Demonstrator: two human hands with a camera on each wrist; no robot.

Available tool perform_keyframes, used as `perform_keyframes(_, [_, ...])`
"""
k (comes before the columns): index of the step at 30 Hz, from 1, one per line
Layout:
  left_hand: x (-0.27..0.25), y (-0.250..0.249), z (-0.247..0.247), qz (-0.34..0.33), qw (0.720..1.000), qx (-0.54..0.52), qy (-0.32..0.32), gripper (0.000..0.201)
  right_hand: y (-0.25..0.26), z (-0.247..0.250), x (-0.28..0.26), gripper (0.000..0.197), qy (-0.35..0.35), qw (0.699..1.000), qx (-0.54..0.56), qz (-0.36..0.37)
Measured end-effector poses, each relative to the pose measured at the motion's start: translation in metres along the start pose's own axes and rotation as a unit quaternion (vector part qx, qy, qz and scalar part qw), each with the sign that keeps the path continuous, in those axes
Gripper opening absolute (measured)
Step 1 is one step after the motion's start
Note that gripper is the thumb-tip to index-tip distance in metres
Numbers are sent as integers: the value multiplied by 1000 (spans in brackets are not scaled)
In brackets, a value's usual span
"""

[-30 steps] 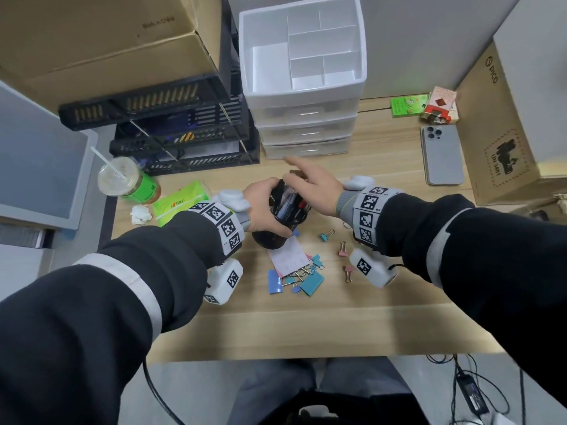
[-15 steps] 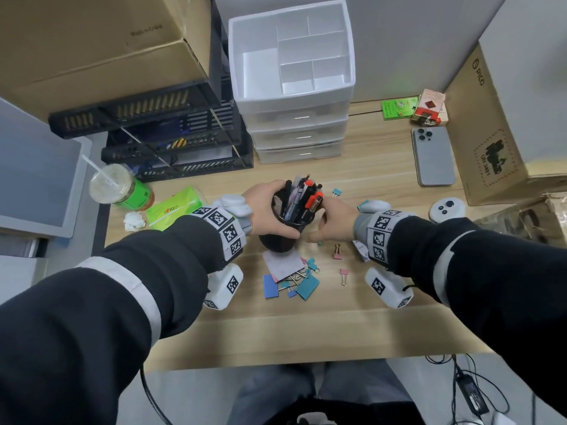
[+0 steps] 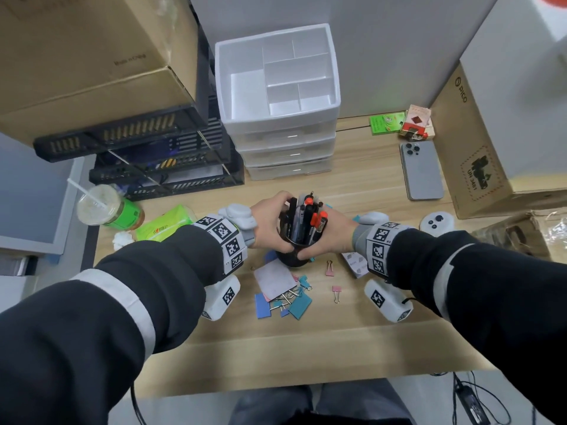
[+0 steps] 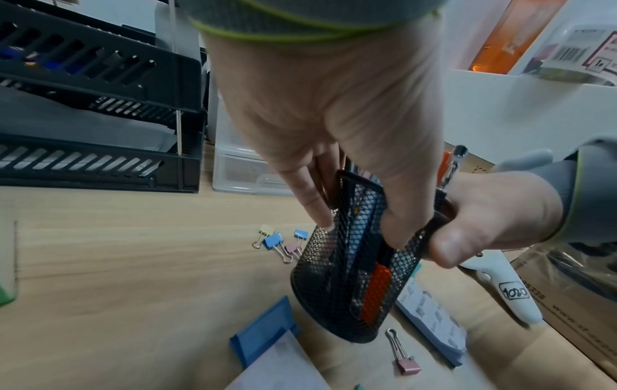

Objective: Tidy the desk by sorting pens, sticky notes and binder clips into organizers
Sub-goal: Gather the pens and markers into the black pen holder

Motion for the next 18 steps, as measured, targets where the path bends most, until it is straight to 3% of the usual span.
perform_keyframes(4, [13, -2, 5, 2, 999, -38, -4, 89, -1, 17, 1, 78, -18, 999, -42, -13])
perform_keyframes(8, [31, -3, 10, 28, 999, -6, -30, 55, -4, 48, 1, 85, -70, 997, -20, -29])
perform_keyframes(11, [43, 6, 12, 74, 997, 27, -9, 45, -8, 87, 4, 101, -130, 990, -15, -48])
perform_keyframes(18, [48, 34, 8, 158, 984, 69, 44, 39, -20, 163, 25, 96, -303, 946, -29, -114])
Point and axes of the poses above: each hand's wrist, its own x-axis towards the middle knuckle, its own z-axis out of the back of the hand, y = z × x, the point moved 3 cm from there along x, towards the middle knuckle, and after that the axes turned 5 degrees about -z, right-handed, at the moved point
